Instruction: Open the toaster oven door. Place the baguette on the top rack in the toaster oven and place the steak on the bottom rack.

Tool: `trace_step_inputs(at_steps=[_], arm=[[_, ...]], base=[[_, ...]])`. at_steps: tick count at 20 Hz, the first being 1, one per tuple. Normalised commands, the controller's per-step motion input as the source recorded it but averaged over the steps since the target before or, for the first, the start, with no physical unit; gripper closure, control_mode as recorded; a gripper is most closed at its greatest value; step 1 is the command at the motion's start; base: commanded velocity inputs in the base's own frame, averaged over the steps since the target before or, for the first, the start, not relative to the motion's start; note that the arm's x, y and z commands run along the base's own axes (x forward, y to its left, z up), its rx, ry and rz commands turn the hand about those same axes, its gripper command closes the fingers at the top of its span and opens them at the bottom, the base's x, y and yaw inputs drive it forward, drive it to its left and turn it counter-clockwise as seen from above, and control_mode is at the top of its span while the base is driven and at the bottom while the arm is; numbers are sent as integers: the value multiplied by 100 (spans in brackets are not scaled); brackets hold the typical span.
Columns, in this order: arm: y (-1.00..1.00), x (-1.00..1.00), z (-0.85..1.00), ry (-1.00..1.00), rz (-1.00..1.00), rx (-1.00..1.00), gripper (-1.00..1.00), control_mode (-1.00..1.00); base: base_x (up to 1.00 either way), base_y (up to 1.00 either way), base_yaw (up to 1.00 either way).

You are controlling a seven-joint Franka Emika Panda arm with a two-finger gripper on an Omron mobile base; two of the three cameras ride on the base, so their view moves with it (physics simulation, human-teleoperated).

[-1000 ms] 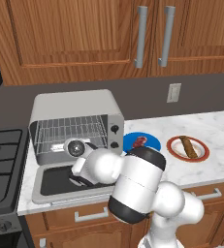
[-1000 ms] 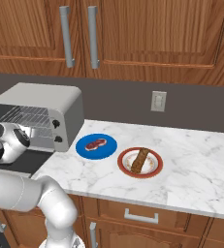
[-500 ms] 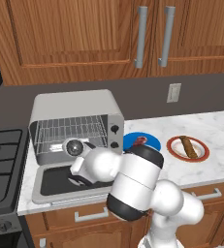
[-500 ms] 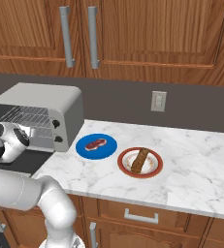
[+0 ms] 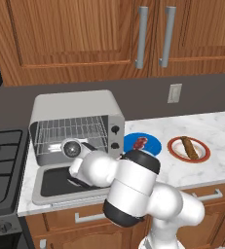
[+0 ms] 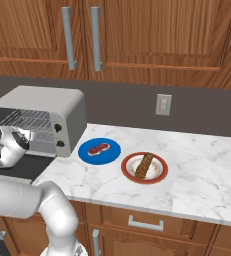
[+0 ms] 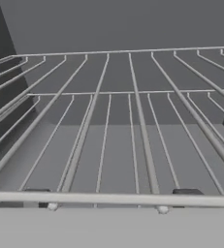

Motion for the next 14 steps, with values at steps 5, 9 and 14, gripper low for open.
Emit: trace_step_inputs(at_steps=[5,9,14], arm=[[4,-1,-26,-11,0,0,-100,-100],[6,-5,-39,-10,0,0,-100,-100],[8,-14,-45,-7,0,0,-100,-100]], base=[[0,0,0],[0,0,0],[0,0,0]])
